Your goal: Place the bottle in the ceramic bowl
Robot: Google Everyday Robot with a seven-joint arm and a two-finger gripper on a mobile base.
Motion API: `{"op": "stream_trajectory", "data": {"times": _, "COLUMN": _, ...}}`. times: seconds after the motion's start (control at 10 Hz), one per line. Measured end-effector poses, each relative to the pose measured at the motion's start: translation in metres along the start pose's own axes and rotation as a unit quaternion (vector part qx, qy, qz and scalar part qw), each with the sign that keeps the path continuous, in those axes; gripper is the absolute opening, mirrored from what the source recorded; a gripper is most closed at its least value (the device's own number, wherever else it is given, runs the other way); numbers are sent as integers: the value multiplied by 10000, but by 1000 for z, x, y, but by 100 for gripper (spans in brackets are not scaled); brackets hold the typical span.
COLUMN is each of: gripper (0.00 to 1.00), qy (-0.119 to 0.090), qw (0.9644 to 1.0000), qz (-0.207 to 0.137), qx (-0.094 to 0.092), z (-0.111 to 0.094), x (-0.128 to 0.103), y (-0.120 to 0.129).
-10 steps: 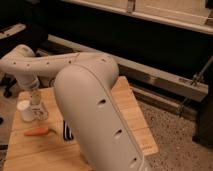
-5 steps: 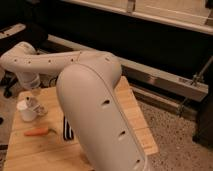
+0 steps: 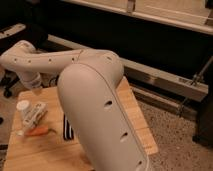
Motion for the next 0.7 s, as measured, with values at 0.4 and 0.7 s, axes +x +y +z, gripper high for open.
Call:
{"op": "stream_trajectory", "data": {"times": 0.4, "gripper": 39, "qy": -111, "qw": 9991, "qz": -403, "qx": 86, "z": -14, "x": -17, "y": 15}}
{"op": "stream_trajectory", "data": {"times": 0.7, "gripper": 68, "qy": -262, "qw": 9982, "qz": -532, "qx": 41, "z": -7, "x": -27, "y": 44}}
